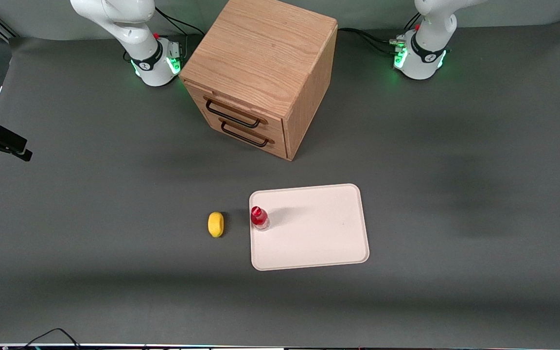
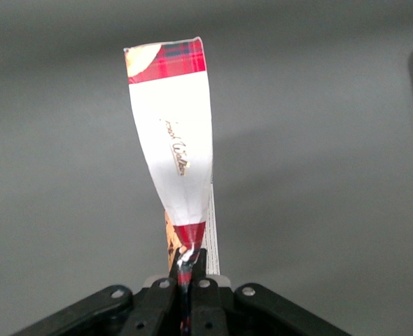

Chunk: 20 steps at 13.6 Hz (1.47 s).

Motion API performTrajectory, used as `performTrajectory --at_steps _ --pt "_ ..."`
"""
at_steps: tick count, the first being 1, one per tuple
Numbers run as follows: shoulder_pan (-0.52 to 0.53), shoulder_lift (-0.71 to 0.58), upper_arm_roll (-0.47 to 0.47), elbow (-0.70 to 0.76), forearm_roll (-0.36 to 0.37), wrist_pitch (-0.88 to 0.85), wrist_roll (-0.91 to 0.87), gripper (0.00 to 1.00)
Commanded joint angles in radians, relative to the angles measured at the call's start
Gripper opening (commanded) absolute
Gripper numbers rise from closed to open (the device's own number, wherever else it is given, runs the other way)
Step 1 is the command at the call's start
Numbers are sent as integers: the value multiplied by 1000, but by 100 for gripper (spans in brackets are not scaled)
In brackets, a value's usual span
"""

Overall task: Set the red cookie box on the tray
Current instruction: 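Carry the held cookie box over the white tray with the left gripper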

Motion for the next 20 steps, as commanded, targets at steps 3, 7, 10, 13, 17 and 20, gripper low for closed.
performTrajectory --at_steps 3,7,10,13,17,20 --pt "-162 -147 -2 -129 57 -41 -263 0" --pt "-354 -144 -73 -131 76 -38 -625 0" --pt "-406 -98 -235 -129 84 54 -908 0" --pt "-510 3 -306 -132 146 224 -1090 0" --pt "-618 147 -304 -137 205 411 -1194 0" --pt "-642 235 -306 -138 288 499 -1236 0"
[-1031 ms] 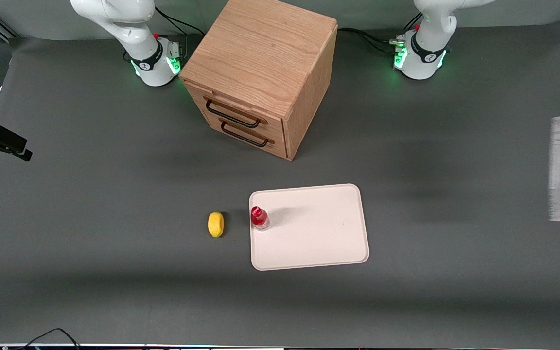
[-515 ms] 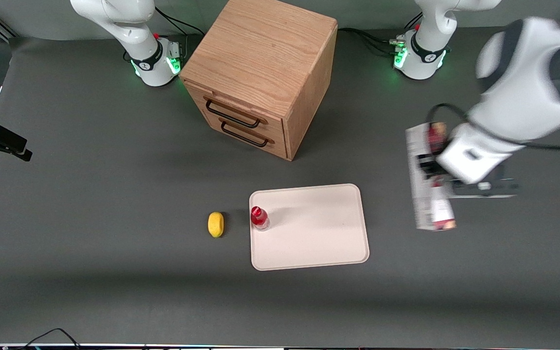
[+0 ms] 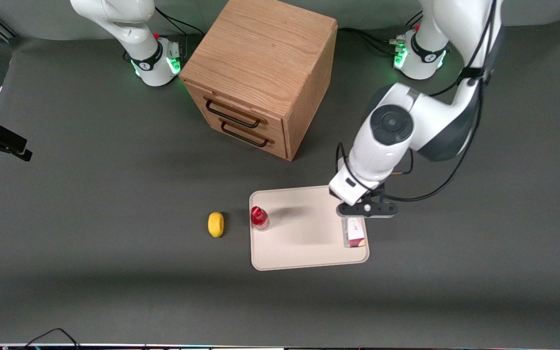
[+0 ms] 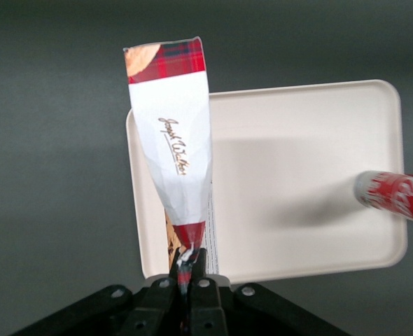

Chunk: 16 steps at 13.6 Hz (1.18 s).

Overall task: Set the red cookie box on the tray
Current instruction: 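Carry the held cookie box over the white tray with the left gripper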

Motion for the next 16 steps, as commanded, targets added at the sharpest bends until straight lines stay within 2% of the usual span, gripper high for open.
performTrajectory --at_steps 1,5,7,10,13,16 --pt "-31 63 11 13 64 75 -68 0" --pt "-25 122 14 -76 78 252 -67 0" --pt "-20 130 19 -100 78 265 -59 0" --pt "-16 102 23 -154 80 280 -59 0" --pt "-16 65 55 -264 80 400 -59 0" --pt "-16 45 57 -294 80 405 -59 0"
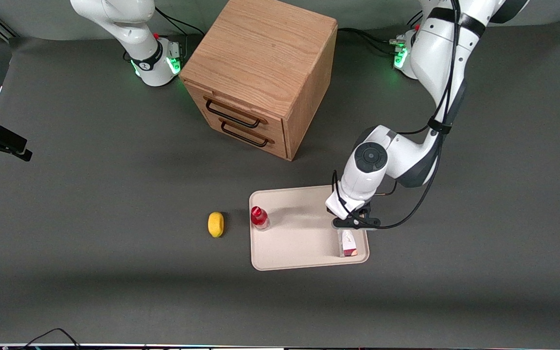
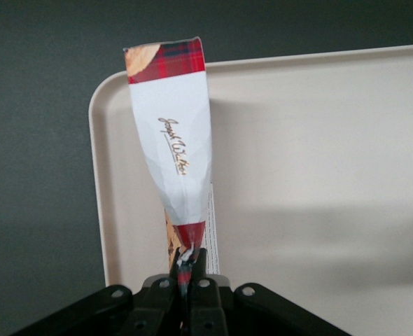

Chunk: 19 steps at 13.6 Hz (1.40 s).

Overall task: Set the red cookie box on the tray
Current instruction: 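Lower the cookie box onto the tray and open the left gripper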

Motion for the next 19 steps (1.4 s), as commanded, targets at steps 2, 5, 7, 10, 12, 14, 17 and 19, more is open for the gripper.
performTrajectory --at_steps 2,5,7,10,12,14,17,19 --pt "-5 -77 6 -91 16 18 -22 0" --pt "-5 -75 4 -88 16 18 -25 29" --pt "1 -72 4 -81 14 18 -20 44" --pt "4 -65 4 -61 12 18 -20 41" --pt "7 -62 4 -48 12 18 -19 71" --pt "24 -68 4 -33 12 6 -8 100" --pt "47 -126 3 -7 2 -78 12 100" --pt "70 -190 -3 40 -10 -249 86 100"
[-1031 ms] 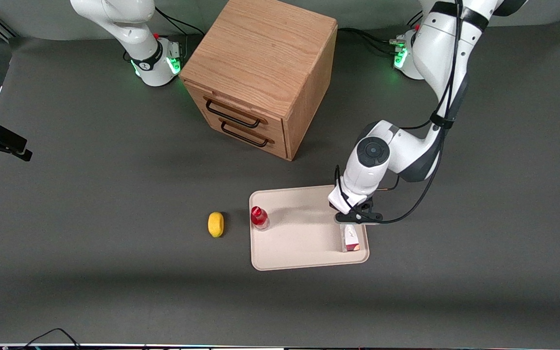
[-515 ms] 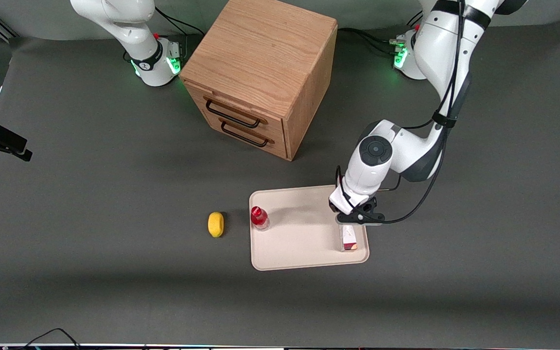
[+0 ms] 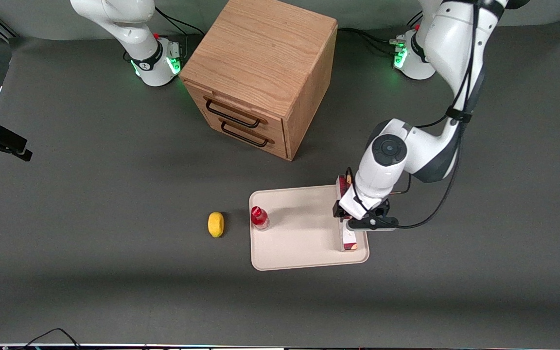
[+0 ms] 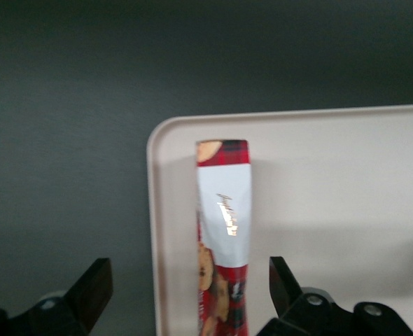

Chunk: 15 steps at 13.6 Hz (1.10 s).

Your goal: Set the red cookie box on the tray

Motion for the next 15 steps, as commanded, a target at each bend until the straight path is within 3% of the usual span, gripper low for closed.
performTrajectory --at_steps 1,3,5,8,12,15 --pt "24 -128 -2 47 -44 -249 114 100" --pt "76 -224 -1 64 -114 -416 210 100" --pt "125 -319 24 82 -122 -568 344 100" --pt "136 -412 152 110 -124 -730 561 100" --pt "153 -458 314 91 -124 -750 741 100" --pt "205 -456 323 90 -139 -730 742 100"
